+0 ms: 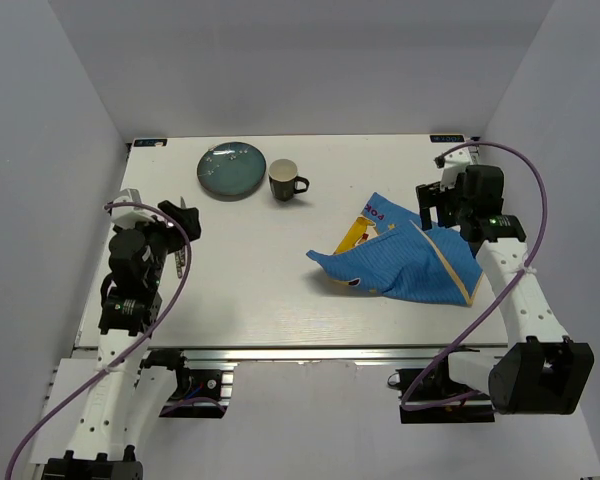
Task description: Set the dinner table for one person
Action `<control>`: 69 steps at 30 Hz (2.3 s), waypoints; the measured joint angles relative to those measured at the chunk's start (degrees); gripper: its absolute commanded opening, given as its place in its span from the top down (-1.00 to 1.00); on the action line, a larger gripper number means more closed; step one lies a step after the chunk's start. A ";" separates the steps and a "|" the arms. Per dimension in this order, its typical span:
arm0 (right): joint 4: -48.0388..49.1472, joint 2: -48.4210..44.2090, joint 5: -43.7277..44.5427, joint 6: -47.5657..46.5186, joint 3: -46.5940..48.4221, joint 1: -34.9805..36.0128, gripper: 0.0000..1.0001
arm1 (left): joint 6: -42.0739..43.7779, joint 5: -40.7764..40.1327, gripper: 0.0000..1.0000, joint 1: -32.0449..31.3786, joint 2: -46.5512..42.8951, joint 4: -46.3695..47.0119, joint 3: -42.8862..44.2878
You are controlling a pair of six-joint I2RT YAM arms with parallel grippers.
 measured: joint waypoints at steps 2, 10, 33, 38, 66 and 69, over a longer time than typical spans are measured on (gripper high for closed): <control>-0.68 -0.74 -4.85 -4.85 -0.50 0.00 -0.79 | -1.03 1.09 -0.66 0.02 0.11 -0.90 -0.66; -1.29 -5.68 -19.50 -22.49 -5.68 1.20 -0.58 | -3.96 7.56 0.47 0.02 1.64 -0.24 -2.64; -9.42 37.81 -26.64 -27.30 16.11 -6.62 -0.65 | -8.79 17.62 -0.67 0.02 12.85 8.48 -7.39; -10.36 40.13 -26.60 -26.01 16.11 -6.75 -0.56 | -9.22 18.60 -0.68 0.02 15.45 10.29 -7.48; -7.50 44.98 -25.07 -22.51 16.17 -9.01 0.00 | -9.68 19.78 -0.72 0.02 16.55 12.61 -7.48; -8.04 45.18 -27.19 -23.06 15.98 -9.01 0.21 | -9.79 19.91 -0.73 0.02 16.50 12.63 -7.48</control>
